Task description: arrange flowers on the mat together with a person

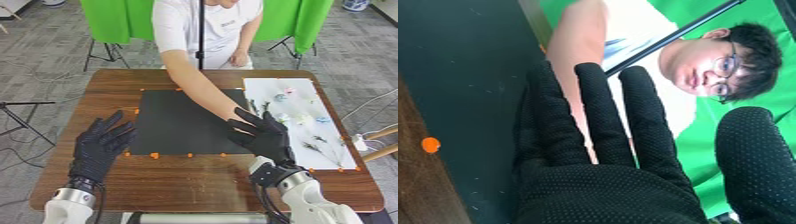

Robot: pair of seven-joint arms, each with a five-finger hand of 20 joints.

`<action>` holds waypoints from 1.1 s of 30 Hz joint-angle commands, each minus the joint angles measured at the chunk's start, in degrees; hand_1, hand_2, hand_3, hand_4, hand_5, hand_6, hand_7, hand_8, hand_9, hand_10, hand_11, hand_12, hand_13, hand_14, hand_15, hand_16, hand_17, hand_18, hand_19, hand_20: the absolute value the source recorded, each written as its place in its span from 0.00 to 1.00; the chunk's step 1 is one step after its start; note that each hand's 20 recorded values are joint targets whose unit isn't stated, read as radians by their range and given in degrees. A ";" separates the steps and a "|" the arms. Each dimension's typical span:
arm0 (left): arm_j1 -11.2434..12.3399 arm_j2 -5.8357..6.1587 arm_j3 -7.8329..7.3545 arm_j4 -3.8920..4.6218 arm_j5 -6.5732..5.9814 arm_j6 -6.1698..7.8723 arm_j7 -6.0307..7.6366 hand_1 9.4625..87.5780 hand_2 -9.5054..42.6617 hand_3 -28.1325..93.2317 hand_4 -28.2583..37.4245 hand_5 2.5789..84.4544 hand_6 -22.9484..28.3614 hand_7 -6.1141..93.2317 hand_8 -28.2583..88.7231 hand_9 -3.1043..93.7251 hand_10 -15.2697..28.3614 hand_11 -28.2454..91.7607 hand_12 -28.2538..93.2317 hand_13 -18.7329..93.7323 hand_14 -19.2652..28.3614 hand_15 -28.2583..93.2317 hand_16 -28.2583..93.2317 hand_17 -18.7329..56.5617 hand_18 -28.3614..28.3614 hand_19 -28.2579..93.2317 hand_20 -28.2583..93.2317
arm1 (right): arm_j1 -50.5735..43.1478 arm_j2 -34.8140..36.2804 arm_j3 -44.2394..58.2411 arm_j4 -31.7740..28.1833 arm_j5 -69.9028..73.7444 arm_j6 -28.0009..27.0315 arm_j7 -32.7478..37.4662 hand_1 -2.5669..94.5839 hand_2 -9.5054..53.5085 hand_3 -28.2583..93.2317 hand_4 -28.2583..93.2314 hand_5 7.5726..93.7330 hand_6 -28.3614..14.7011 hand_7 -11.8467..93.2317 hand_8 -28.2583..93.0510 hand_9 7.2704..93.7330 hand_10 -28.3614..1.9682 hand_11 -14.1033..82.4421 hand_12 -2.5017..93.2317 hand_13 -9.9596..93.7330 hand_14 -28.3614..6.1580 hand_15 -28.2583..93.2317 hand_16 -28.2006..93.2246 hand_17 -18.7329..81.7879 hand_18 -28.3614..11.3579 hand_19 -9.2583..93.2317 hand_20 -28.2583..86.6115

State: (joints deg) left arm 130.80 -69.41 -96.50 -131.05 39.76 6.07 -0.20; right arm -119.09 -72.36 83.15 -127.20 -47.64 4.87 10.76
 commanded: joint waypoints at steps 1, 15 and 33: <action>0.78 -0.33 0.07 0.06 0.10 -0.33 -0.69 0.14 0.44 0.84 0.00 0.39 0.68 0.13 0.18 0.40 0.90 0.43 0.30 0.40 1.00 0.61 0.14 0.14 0.97 0.71 0.18 | -1.06 -0.12 -0.24 -0.44 -0.14 0.59 -0.16 0.07 0.50 0.90 0.00 0.46 0.59 0.21 0.13 0.49 0.34 0.23 0.13 0.49 0.16 0.37 0.37 0.25 0.24 0.48 0.36; 0.56 -0.24 0.43 0.12 0.03 -0.07 -0.18 0.14 0.44 0.84 0.00 0.39 0.68 0.12 0.18 0.40 0.90 0.43 0.30 0.40 1.00 0.62 0.14 0.14 0.97 0.71 0.20 | -0.95 -0.33 -0.36 0.07 0.14 0.74 0.52 0.07 0.50 0.90 0.00 0.46 0.59 0.21 0.13 0.50 0.33 0.24 0.13 0.49 0.16 0.39 0.37 0.25 0.24 0.50 0.37; 0.41 -0.28 0.29 0.07 0.11 0.38 -0.24 0.14 0.44 0.84 0.00 0.39 0.68 0.12 0.18 0.40 0.90 0.44 0.30 0.40 1.00 0.62 0.13 0.14 0.97 0.70 0.21 | -0.46 -0.54 -0.52 0.34 0.15 1.03 0.79 0.07 0.50 0.90 0.00 0.46 0.58 0.21 0.13 0.50 0.32 0.24 0.13 0.50 0.16 0.40 0.36 0.25 0.25 0.50 0.37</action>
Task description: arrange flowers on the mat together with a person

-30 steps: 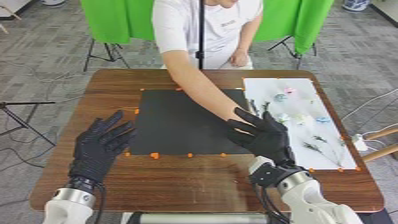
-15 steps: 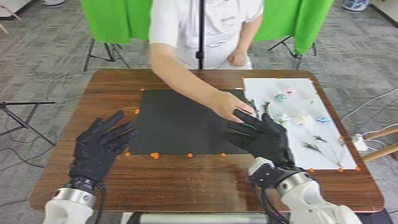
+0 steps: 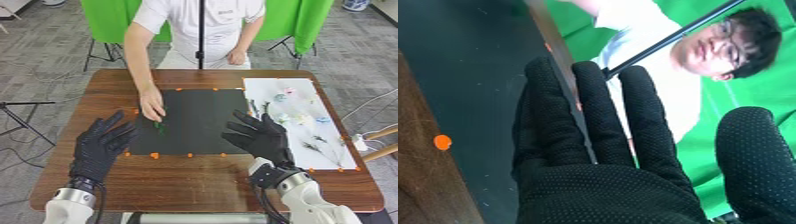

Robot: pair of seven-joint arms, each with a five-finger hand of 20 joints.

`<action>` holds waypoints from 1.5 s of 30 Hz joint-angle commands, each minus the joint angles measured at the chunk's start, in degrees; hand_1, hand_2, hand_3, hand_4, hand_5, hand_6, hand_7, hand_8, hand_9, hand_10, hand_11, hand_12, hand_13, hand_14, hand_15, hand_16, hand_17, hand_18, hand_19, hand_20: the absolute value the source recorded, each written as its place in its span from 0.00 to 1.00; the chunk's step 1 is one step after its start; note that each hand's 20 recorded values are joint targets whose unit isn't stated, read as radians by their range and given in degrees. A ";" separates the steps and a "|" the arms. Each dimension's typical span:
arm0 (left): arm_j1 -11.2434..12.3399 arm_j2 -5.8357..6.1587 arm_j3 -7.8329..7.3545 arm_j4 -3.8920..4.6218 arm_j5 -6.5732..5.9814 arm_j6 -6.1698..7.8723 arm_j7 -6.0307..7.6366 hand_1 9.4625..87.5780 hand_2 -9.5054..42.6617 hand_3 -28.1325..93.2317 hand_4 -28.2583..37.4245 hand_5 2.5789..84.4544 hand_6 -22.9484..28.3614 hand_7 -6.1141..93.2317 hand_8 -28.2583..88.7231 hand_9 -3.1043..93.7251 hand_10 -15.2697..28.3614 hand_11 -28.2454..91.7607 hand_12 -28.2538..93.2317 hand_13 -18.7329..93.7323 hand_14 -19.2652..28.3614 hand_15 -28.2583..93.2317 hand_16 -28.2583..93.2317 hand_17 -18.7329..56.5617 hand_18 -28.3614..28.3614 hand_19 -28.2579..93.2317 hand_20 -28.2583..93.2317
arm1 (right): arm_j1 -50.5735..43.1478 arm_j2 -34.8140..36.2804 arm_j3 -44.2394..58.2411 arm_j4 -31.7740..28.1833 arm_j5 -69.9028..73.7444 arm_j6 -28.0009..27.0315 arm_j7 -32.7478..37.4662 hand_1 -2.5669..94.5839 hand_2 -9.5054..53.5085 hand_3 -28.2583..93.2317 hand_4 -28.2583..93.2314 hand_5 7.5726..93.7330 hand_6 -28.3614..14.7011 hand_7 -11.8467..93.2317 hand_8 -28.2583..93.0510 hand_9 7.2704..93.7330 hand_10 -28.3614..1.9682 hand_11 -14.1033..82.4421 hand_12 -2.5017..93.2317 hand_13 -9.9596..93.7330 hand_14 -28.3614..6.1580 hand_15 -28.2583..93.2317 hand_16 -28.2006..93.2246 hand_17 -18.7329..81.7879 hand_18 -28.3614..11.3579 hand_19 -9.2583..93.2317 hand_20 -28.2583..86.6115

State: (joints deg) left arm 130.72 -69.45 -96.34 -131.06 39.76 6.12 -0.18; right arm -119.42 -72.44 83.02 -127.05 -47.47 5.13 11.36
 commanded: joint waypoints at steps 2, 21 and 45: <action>0.33 -0.29 0.13 0.17 0.02 0.11 -0.31 0.14 0.44 0.84 0.00 0.39 0.68 0.12 0.18 0.40 0.90 0.44 0.30 0.40 1.00 0.62 0.13 0.14 0.97 0.70 0.21 | -0.19 -0.44 -0.41 0.21 0.10 0.53 0.17 0.07 0.50 0.90 0.00 0.46 0.58 0.21 0.13 0.50 0.32 0.24 0.13 0.50 0.16 0.40 0.36 0.25 0.25 0.50 0.37; -0.15 -0.81 0.03 -0.02 0.06 0.33 -1.69 0.14 0.44 0.84 0.00 0.39 0.68 0.12 0.18 0.40 0.90 0.44 0.30 0.40 1.00 0.62 0.13 0.14 0.96 0.70 0.21 | -0.17 -0.32 -0.83 -0.11 -0.05 1.58 0.19 0.07 0.51 0.90 0.00 0.47 0.58 0.22 0.13 0.51 0.32 0.25 0.13 0.50 0.16 0.41 0.36 0.25 0.25 0.51 0.37; -0.32 -0.43 0.46 0.05 0.01 0.59 -0.99 0.14 0.44 0.84 0.00 0.39 0.68 0.12 0.18 0.40 0.90 0.44 0.30 0.40 1.00 0.62 0.13 0.14 0.96 0.70 0.22 | 0.70 0.52 -0.83 -0.72 -2.43 4.03 -0.42 0.10 0.46 0.91 0.00 0.47 0.58 0.22 0.13 0.52 0.30 0.27 0.14 0.53 0.18 0.51 0.33 0.25 0.24 0.54 0.37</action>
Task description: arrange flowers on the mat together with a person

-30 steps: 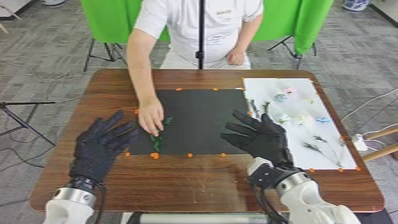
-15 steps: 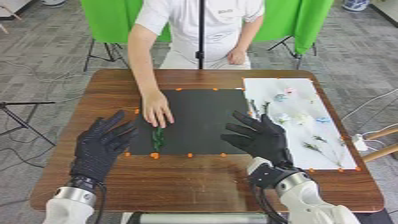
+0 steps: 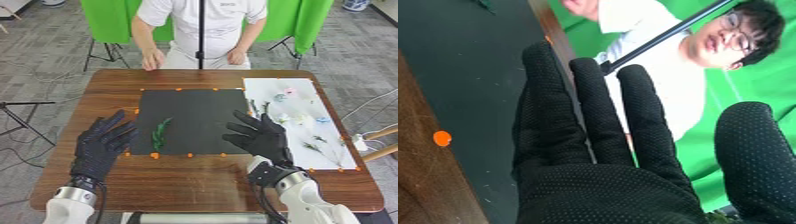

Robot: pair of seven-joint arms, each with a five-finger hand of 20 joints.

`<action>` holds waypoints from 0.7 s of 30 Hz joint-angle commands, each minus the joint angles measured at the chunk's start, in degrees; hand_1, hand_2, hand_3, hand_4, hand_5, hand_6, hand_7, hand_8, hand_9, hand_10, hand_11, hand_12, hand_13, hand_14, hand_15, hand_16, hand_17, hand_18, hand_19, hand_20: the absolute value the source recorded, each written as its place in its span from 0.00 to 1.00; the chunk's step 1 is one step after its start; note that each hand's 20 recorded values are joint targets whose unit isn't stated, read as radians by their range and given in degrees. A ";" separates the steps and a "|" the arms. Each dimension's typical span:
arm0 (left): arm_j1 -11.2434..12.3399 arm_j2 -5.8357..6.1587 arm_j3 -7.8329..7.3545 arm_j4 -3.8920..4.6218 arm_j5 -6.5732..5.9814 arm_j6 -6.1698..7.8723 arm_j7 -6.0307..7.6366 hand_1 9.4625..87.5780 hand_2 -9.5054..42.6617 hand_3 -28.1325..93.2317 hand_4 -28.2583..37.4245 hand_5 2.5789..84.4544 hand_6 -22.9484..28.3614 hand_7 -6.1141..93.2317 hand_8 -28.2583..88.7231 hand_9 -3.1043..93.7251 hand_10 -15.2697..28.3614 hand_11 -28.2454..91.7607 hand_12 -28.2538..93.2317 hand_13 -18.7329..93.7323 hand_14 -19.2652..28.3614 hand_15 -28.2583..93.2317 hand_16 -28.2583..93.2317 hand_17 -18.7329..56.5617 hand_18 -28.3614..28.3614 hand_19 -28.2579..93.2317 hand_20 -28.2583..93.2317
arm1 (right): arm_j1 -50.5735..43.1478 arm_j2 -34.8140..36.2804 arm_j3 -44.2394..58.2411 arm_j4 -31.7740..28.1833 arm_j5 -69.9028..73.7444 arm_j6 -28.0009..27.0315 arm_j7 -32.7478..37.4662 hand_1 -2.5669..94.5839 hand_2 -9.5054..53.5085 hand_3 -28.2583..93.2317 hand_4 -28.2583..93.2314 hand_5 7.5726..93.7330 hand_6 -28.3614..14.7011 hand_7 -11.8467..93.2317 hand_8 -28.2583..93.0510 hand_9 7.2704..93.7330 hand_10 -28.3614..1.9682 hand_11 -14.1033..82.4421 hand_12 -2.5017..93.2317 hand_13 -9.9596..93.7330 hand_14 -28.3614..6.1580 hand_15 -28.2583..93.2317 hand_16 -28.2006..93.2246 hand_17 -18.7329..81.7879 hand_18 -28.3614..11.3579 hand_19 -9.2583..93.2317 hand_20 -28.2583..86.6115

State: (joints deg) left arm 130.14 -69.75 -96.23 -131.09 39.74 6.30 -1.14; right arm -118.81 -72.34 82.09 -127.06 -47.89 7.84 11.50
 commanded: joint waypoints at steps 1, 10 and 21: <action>0.35 -0.05 0.37 0.06 -0.03 0.50 0.17 0.14 0.44 0.84 0.00 0.39 0.68 0.12 0.18 0.40 0.90 0.44 0.30 0.40 1.00 0.62 0.13 0.14 0.96 0.70 0.22 | 0.12 0.60 0.26 -0.96 -3.23 1.53 -0.71 0.11 0.46 0.91 0.00 0.47 0.58 0.22 0.13 0.52 0.30 0.27 0.14 0.53 0.17 0.51 0.33 0.25 0.24 0.54 0.37; 0.51 0.31 0.48 0.18 -0.13 0.58 0.61 0.14 0.44 0.84 0.00 0.40 0.68 0.12 0.18 0.40 0.90 0.44 0.30 0.40 1.00 0.62 0.13 0.14 0.96 0.70 0.22 | -1.51 5.14 0.11 -6.86 -28.65 17.67 6.35 0.24 0.20 0.93 0.00 0.45 0.59 0.25 0.12 0.54 0.34 0.29 0.14 0.59 0.28 0.53 0.33 0.30 0.10 0.61 0.38; 0.33 0.63 0.45 0.25 -0.16 0.55 1.14 0.14 0.44 0.84 0.00 0.40 0.68 0.12 0.18 0.40 0.90 0.44 0.30 0.40 1.00 0.62 0.13 0.14 0.96 0.70 0.22 | 11.15 9.15 -11.41 -4.92 -75.16 31.81 47.15 0.34 0.07 0.90 0.00 0.51 0.55 0.28 0.11 0.65 0.38 0.39 0.16 0.68 0.41 0.60 0.32 0.37 0.13 0.73 0.35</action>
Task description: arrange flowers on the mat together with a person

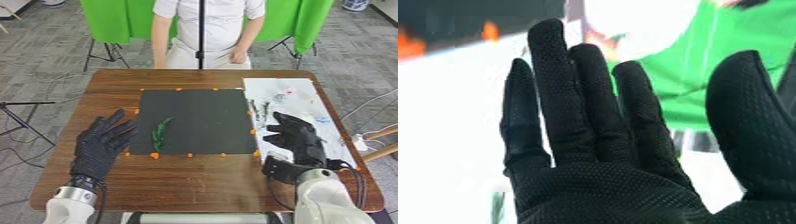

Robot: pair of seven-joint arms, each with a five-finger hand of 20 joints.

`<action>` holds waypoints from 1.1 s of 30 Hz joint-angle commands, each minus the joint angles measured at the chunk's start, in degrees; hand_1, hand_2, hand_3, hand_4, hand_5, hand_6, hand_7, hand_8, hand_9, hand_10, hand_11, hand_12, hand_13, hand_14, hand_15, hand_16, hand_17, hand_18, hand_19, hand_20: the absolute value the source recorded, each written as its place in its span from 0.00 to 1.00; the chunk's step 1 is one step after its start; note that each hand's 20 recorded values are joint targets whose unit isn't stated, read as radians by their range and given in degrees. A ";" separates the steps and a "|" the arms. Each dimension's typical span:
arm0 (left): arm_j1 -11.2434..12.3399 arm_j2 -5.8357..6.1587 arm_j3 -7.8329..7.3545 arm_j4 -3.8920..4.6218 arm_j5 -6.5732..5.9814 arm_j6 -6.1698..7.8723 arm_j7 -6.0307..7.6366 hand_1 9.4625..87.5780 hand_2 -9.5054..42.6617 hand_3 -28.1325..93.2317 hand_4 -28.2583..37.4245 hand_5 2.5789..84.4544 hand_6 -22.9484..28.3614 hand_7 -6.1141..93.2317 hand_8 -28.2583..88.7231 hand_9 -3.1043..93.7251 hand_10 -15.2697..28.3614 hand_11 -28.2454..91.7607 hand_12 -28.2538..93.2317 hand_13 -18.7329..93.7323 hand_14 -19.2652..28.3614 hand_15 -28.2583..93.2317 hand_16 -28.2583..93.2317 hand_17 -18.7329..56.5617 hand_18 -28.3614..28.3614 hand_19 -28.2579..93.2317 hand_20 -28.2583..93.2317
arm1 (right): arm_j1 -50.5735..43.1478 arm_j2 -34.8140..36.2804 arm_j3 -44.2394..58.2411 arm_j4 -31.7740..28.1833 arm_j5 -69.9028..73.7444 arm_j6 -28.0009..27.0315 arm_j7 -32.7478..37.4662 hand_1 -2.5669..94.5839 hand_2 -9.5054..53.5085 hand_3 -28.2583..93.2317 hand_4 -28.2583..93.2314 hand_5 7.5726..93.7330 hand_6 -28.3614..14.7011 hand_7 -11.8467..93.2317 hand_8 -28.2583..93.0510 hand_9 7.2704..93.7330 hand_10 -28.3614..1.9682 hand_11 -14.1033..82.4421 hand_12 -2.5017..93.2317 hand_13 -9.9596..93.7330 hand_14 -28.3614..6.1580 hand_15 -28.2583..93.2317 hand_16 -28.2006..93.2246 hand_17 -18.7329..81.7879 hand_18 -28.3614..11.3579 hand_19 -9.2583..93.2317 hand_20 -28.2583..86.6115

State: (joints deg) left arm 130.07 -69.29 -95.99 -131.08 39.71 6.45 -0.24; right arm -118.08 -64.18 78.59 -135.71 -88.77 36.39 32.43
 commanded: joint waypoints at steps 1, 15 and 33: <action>0.43 0.06 0.20 0.26 -0.11 0.22 0.03 0.14 0.44 0.84 0.00 0.40 0.68 0.12 0.18 0.40 0.90 0.44 0.30 0.40 1.00 0.62 0.13 0.14 0.96 0.70 0.22 | 10.54 1.28 -8.18 4.25 -38.18 2.28 29.03 0.34 0.07 0.90 0.00 0.52 0.54 0.28 0.11 0.65 0.38 0.40 0.16 0.69 0.42 0.60 0.32 0.37 0.14 0.73 0.35; 0.41 0.61 0.74 0.53 -0.28 0.31 1.26 0.14 0.44 0.84 0.00 0.40 0.68 0.12 0.18 0.40 0.90 0.44 0.30 0.39 1.00 0.62 0.13 0.14 0.96 0.70 0.22 | 10.12 4.20 -5.84 7.85 -60.33 -3.37 43.94 0.37 0.03 0.90 0.00 0.56 0.53 0.27 0.11 0.71 0.38 0.45 0.16 0.73 0.44 0.62 0.31 0.39 0.15 0.80 0.28; 0.49 0.47 0.55 0.44 -0.22 0.20 1.10 0.14 0.44 0.84 0.00 0.40 0.68 0.12 0.18 0.40 0.90 0.44 0.30 0.40 1.00 0.62 0.13 0.14 0.96 0.70 0.22 | 6.61 4.69 -0.56 12.01 -64.26 -25.65 45.16 0.36 0.00 0.89 0.00 0.51 0.54 0.25 0.12 0.66 0.35 0.39 0.15 0.70 0.41 0.60 0.31 0.37 0.16 0.78 0.25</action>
State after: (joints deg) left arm 129.97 -68.71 -95.49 -130.97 39.66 6.45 1.01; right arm -109.97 -59.31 77.15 -125.45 -154.20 14.11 77.98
